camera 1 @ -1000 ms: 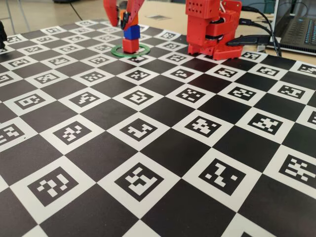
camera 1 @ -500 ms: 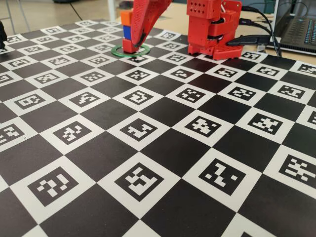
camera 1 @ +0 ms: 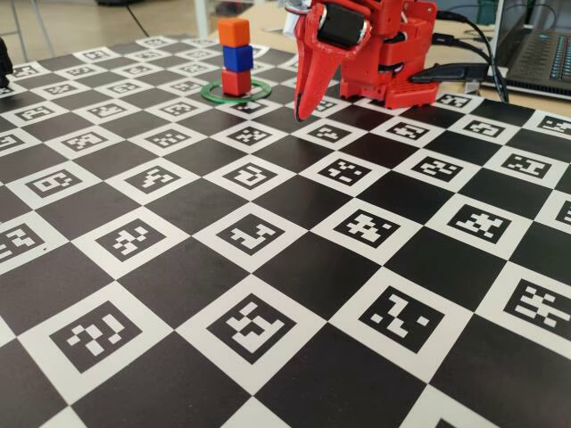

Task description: Grab the red cube then put it in the green circle then put the blue cube on top and finally the orange cube on top

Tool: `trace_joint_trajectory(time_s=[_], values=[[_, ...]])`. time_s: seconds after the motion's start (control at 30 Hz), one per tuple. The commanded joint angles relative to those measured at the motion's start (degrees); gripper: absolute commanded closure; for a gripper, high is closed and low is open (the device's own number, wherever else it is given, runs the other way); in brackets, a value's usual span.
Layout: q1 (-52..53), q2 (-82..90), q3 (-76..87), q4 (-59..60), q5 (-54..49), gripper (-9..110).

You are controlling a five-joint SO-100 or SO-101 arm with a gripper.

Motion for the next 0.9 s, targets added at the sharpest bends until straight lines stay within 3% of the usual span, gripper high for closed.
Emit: trace_joint_trajectory(time_s=[0.0,0.4,0.87], values=[[-1.0,4.9,1.3,1.4,-3.0,107],[-0.4,19.5,6.1,11.4,-12.6,108],[0.6,22.0,6.2,17.7,-22.0,106]])
